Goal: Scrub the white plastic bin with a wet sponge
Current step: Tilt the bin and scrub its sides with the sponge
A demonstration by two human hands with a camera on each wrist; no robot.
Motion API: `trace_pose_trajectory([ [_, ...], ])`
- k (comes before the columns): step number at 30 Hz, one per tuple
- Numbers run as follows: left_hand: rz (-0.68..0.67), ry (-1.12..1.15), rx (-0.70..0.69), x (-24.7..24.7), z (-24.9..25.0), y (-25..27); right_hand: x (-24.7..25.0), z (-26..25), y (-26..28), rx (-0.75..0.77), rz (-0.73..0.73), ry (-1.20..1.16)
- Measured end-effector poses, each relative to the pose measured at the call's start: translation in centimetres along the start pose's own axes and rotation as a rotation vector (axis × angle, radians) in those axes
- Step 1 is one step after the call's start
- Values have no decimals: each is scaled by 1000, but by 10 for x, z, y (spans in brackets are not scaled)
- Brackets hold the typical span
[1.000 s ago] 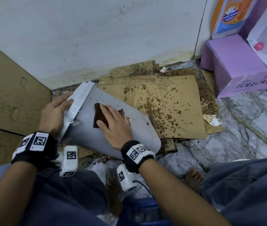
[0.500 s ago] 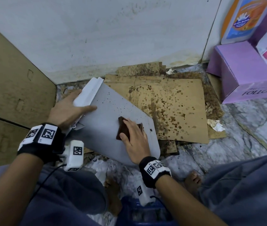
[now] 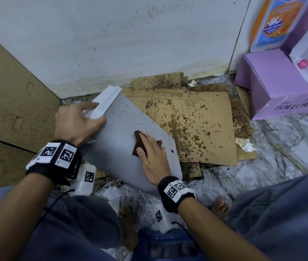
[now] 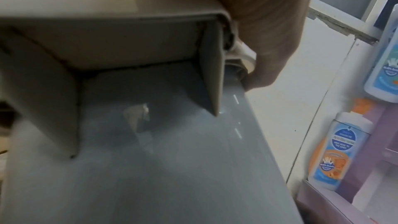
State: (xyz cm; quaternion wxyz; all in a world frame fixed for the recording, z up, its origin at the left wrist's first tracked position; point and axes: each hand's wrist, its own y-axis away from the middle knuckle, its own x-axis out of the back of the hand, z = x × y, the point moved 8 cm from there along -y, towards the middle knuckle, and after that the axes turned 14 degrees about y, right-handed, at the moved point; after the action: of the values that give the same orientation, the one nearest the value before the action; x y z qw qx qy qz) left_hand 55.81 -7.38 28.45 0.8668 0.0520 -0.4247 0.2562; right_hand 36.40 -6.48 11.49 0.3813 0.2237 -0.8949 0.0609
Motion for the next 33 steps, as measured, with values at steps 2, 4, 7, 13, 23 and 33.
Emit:
trace_pose_trajectory([
  [2, 0, 0, -32, -1, 7, -5, 5, -5, -4, 7, 25, -49],
  [4, 15, 6, -64, 1, 14, -9, 11, -10, -11, 14, 39, -86],
  [7, 50, 36, -111, 7, 17, -15, 22, -20, -25, 33, 69, -82],
  [13, 82, 155, -290, -1, 14, -5, 25, -26, -45, 22, 76, -53],
  [23, 16, 109, -377, -31, -7, 6, -9, -19, -43, -32, 36, -16],
  [33, -112, 225, 90, -45, -57, -19, -5, -63, -70, 36, 79, -36],
])
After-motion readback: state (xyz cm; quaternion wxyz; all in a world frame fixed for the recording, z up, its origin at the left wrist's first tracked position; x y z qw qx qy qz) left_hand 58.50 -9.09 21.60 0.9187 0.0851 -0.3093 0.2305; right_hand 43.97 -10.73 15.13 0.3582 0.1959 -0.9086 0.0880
